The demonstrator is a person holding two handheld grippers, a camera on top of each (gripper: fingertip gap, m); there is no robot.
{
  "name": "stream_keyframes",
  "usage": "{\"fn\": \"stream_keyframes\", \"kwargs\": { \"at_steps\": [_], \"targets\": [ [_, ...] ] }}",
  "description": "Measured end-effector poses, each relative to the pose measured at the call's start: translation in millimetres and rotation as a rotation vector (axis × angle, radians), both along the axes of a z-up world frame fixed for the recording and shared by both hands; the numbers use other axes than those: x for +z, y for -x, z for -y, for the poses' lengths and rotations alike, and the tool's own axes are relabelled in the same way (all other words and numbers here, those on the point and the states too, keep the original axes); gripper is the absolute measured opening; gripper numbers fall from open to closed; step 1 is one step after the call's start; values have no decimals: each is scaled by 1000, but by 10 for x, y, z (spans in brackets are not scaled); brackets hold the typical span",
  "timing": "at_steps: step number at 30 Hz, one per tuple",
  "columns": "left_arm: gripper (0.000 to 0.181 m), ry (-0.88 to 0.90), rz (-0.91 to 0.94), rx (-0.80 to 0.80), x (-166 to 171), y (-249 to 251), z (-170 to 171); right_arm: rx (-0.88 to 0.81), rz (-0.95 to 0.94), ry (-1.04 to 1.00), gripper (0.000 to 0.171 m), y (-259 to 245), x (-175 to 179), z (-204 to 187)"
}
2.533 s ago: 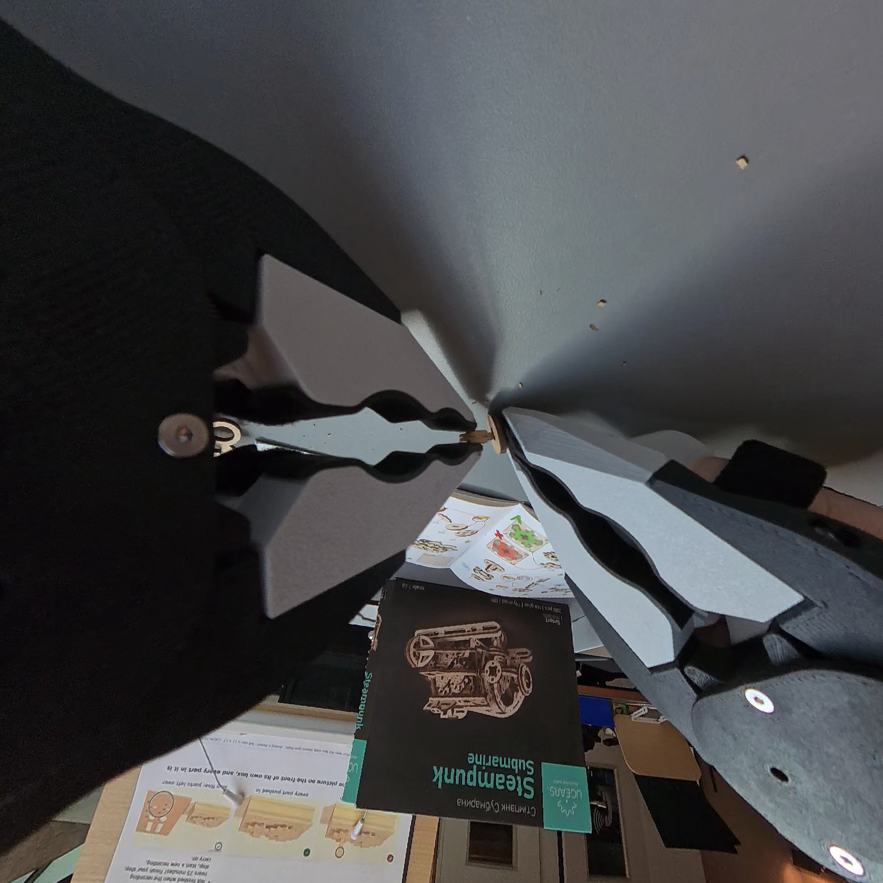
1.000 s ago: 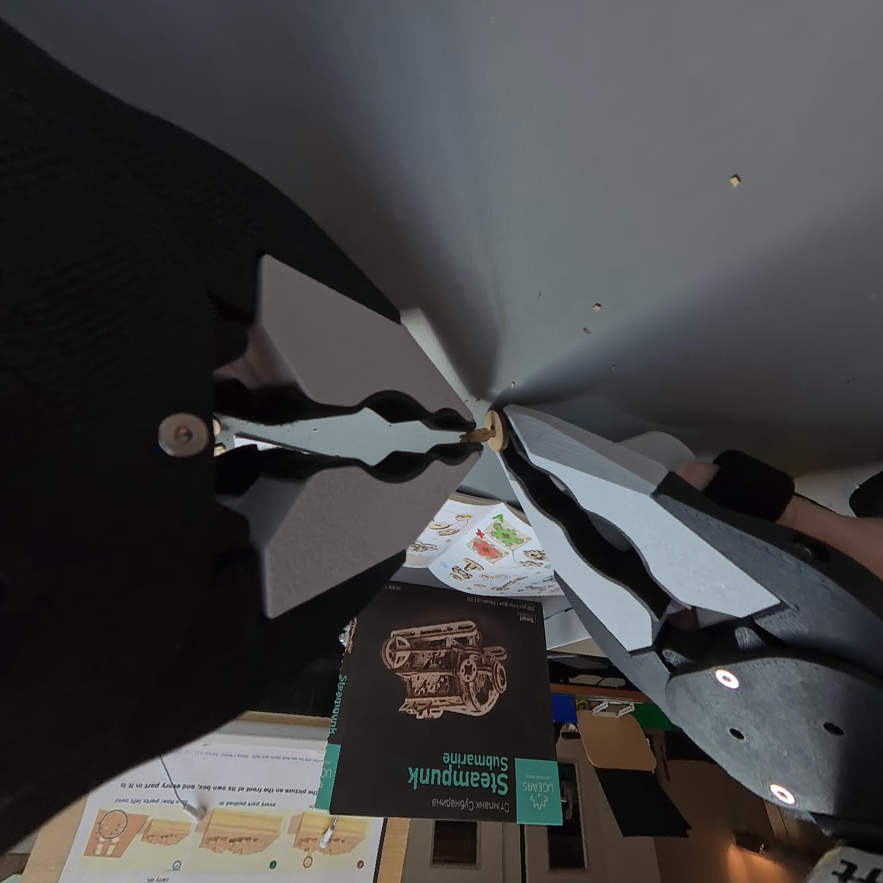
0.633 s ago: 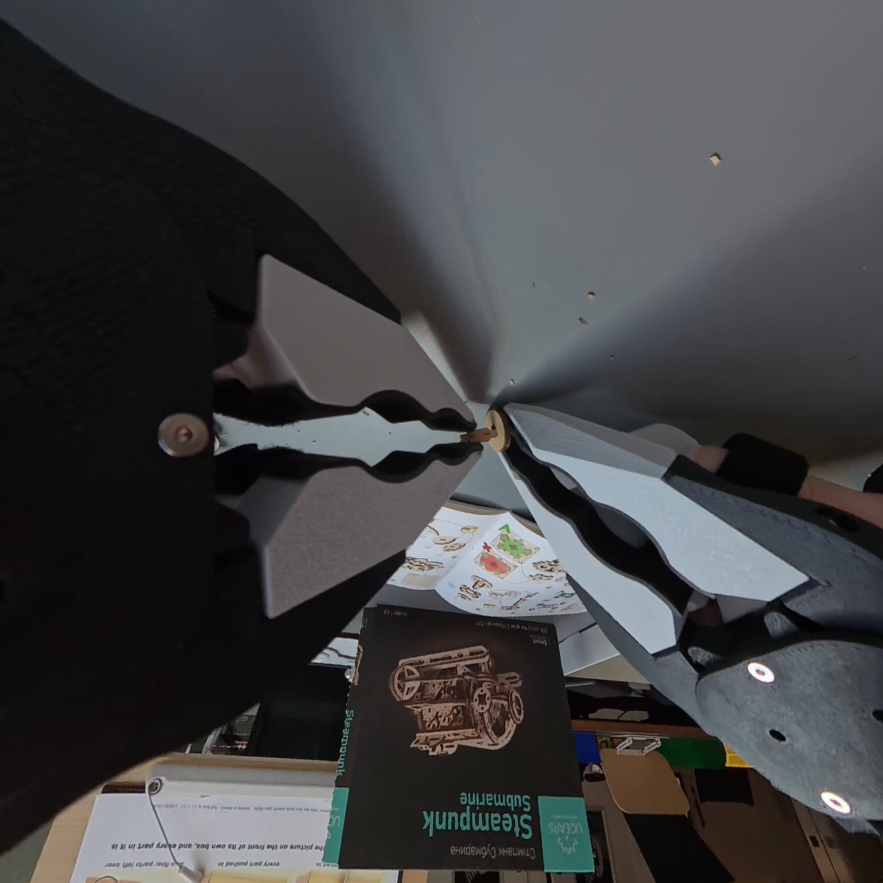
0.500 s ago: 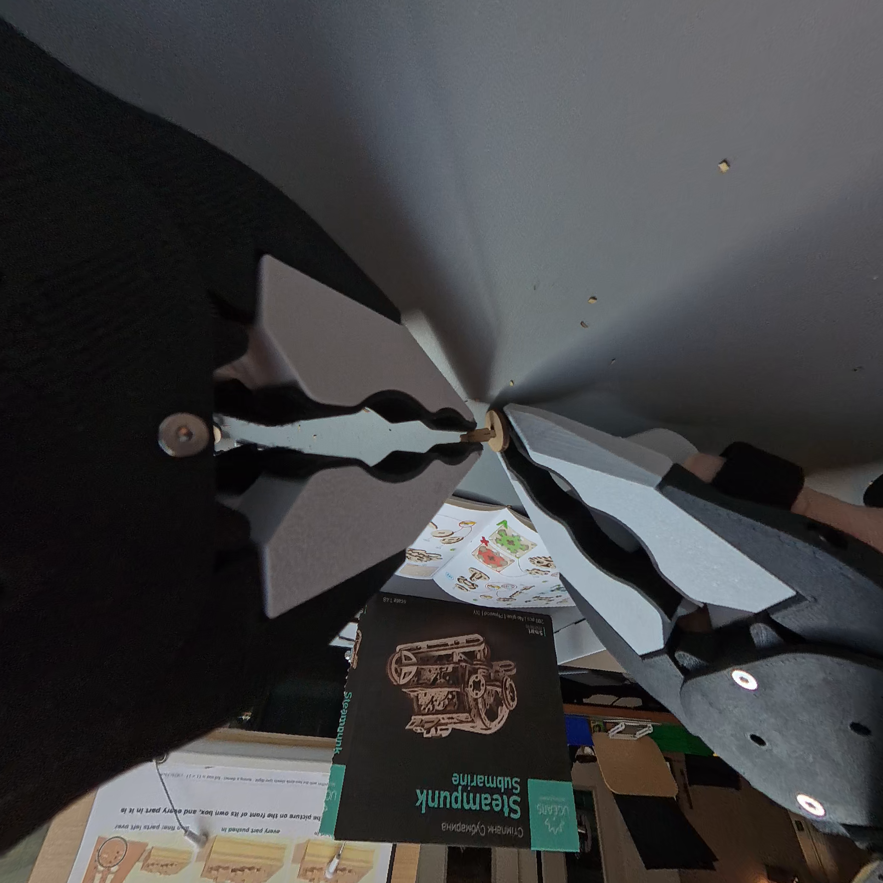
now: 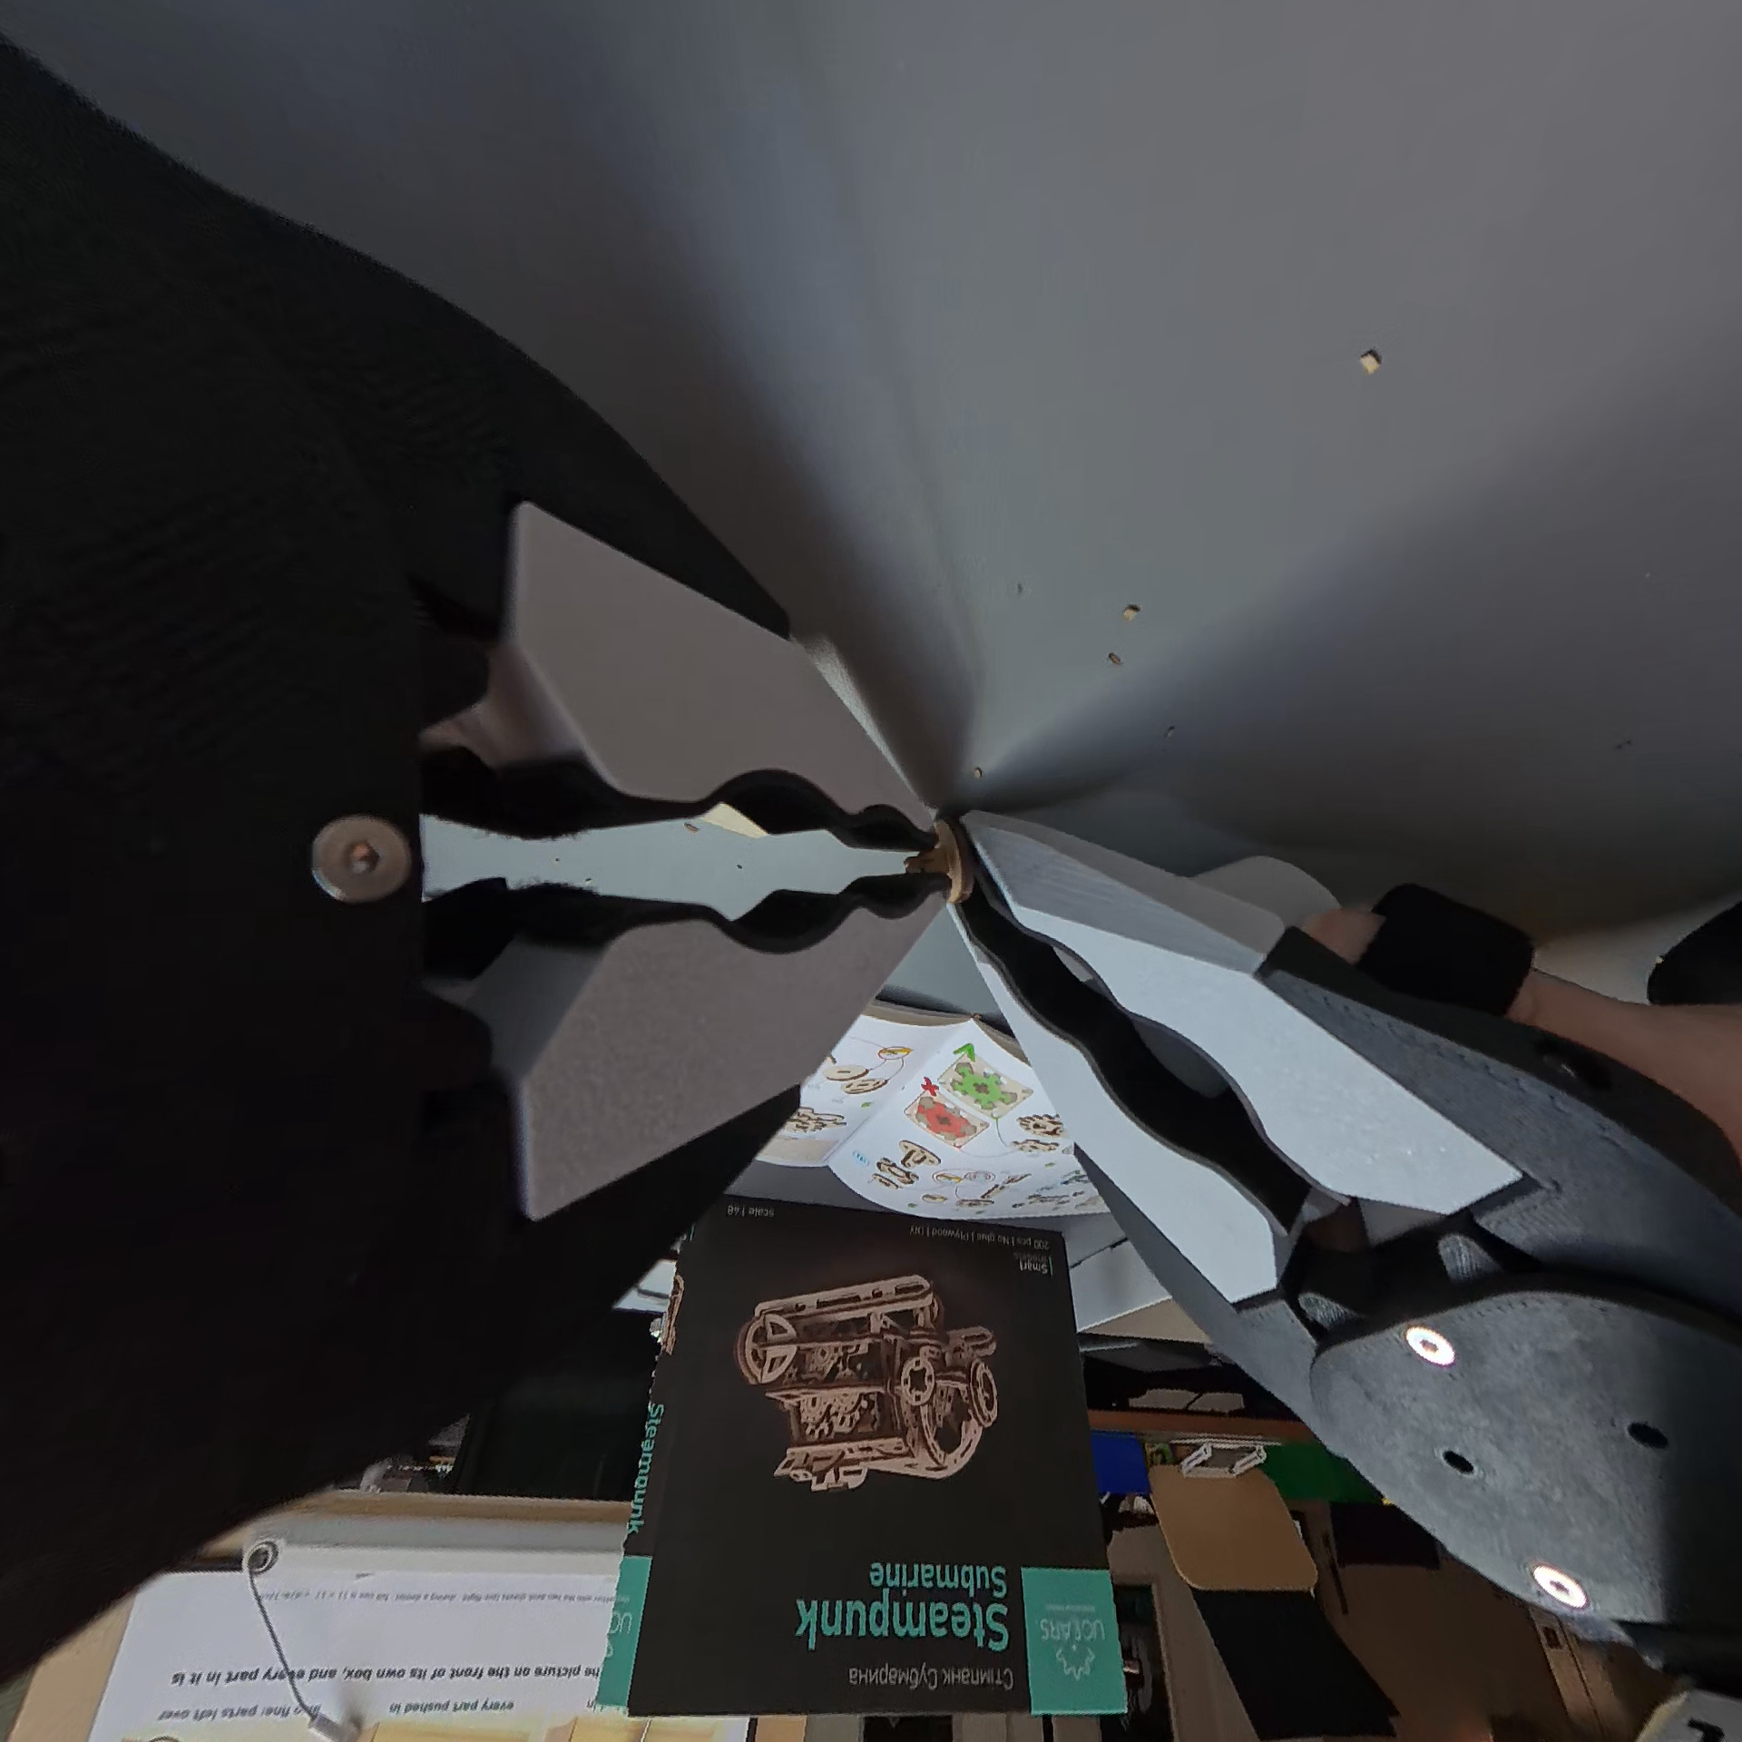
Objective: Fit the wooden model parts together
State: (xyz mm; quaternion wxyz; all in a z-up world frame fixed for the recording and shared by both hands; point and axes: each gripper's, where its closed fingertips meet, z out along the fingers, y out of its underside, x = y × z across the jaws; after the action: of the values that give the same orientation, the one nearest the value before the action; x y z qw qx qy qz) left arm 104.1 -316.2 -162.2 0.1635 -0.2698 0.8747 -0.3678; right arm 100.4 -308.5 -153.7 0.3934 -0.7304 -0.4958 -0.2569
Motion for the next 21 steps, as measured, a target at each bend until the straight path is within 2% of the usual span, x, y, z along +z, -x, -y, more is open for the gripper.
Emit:
{"fn": "stream_keyframes", "kwargs": {
  "at_steps": [5,21],
  "targets": [
    [10,2,-3,3,-2,-4,-2,-10,-75,20,5,-24,-20,3],
    [10,-14,3,14,-2,-16,-9,-36,-83,7,4,-59,-12,-8]
  ]
}}
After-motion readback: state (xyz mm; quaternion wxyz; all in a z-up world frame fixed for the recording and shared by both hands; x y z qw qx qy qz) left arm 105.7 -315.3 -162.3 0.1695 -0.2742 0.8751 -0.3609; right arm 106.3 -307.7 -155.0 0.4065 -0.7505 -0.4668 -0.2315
